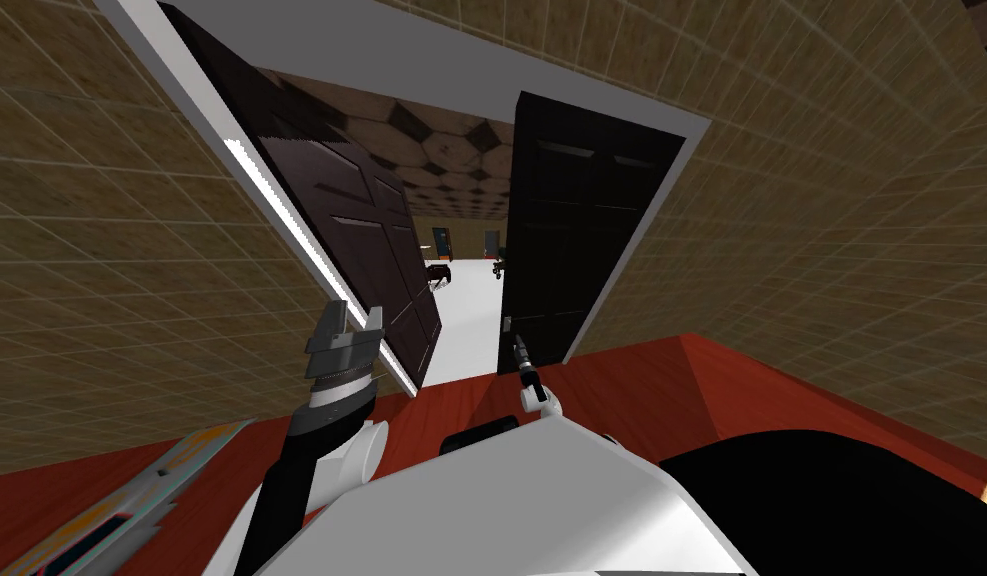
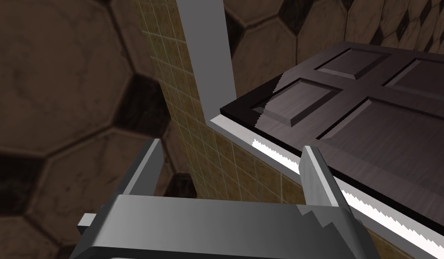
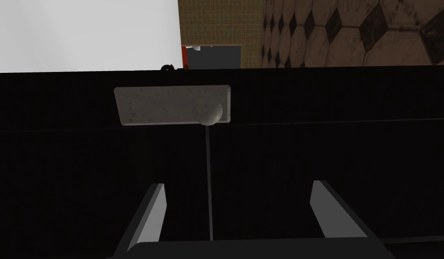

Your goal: Push the door open

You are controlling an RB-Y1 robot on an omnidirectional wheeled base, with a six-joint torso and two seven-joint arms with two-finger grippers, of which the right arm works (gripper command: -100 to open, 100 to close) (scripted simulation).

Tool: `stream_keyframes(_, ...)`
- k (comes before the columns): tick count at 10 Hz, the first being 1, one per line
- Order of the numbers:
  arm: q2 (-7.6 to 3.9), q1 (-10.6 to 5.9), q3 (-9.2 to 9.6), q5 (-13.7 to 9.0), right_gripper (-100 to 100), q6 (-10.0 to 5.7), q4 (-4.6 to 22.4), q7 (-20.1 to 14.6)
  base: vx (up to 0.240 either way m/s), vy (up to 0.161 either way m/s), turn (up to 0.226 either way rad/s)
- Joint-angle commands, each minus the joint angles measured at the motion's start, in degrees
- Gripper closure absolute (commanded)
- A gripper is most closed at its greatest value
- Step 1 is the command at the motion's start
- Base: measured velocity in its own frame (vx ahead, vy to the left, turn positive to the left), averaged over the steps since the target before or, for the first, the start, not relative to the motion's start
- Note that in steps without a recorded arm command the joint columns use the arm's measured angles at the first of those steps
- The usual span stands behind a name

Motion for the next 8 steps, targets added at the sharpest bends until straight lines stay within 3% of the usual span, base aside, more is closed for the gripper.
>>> stream_keyframes(1,0.12,-0.55,0.00,0.0,-100,-0.49,1.7,0.0,0.055,-0.059,0.077)
stream_keyframes(3,0.37,-1.39,-0.04,0.0,-100,-1.01,3.9,0.1,0.071,-0.076,0.071)
stream_keyframes(5,0.10,-1.41,-0.17,-0.1,-100,-1.11,3.9,0.1,0.070,-0.020,0.016)
stream_keyframes(8,-0.05,-1.37,-0.50,-0.2,-100,-1.58,4.4,0.1,0.203,-0.016,0.026)
